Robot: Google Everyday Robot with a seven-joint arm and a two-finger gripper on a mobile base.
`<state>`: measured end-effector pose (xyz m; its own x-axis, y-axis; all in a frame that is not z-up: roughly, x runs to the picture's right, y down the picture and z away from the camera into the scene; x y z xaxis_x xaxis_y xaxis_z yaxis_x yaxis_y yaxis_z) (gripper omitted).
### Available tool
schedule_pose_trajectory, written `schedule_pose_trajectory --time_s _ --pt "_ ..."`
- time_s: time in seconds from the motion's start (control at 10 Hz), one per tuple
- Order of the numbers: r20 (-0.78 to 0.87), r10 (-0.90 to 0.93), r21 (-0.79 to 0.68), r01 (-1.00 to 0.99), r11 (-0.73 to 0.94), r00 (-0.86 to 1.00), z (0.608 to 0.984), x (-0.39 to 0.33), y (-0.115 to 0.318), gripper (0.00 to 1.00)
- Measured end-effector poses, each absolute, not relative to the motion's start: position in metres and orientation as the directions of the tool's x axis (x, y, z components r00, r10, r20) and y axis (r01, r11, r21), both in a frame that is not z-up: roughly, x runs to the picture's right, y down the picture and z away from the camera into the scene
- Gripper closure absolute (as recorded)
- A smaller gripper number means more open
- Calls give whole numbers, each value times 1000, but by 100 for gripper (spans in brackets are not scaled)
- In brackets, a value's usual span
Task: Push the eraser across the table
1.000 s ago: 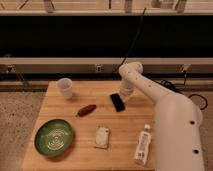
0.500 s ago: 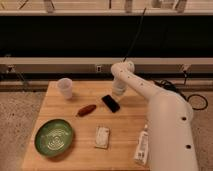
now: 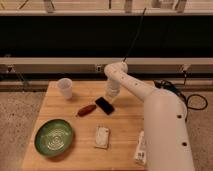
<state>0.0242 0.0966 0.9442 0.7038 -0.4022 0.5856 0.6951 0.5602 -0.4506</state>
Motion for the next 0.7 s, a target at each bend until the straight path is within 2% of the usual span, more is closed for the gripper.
schedule_pose_trajectory --time_s 0.4,0.5,0.6,0.7 --pt "636 -436 -399 755 521 637 935 -11 101 98" --pt "641 -442 -397 764 509 627 933 -13 103 94" --pt "653 -460 -389 787 479 602 929 -26 106 83" --pt "659 -468 -381 798 468 589 927 -34 108 81"
